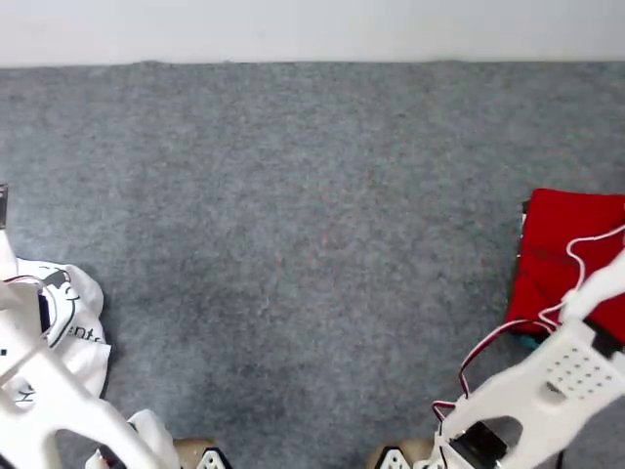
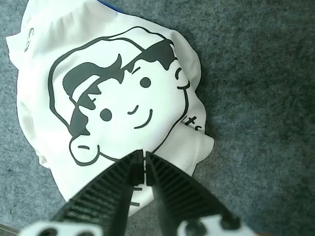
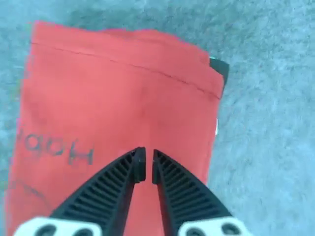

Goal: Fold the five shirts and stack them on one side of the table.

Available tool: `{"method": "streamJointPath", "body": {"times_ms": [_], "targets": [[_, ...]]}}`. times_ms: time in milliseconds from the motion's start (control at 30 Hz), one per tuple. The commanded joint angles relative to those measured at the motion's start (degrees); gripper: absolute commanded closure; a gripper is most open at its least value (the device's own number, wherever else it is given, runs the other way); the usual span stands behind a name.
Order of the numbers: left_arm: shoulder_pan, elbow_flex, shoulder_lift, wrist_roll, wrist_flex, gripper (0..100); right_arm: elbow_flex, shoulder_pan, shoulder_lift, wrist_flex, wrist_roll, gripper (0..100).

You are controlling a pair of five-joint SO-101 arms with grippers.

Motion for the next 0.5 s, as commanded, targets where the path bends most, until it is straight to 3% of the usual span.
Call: {"method": "streamJointPath", "body": {"times_ms": [0,133,233,467], "targets": [[-0.1,-0.8,-1.5,-0.4,0.4,99,-2.5,1.9,4.6,-8.3,0.4,99.0],[-0.1,-0.8,-1.5,-0.4,0.4,99,-2.5,2.9,12.1,-17.3,0.4,98.5],[0.0,-0.8,-1.5,-0.4,0.4,99,-4.0,2.4,13.6,-18.1,0.1,98.5],[0.1,-0.8,-1.5,-0.4,0.4,99,-15.6,-0.1,7.8,-1.6,0.0,98.5]]}}
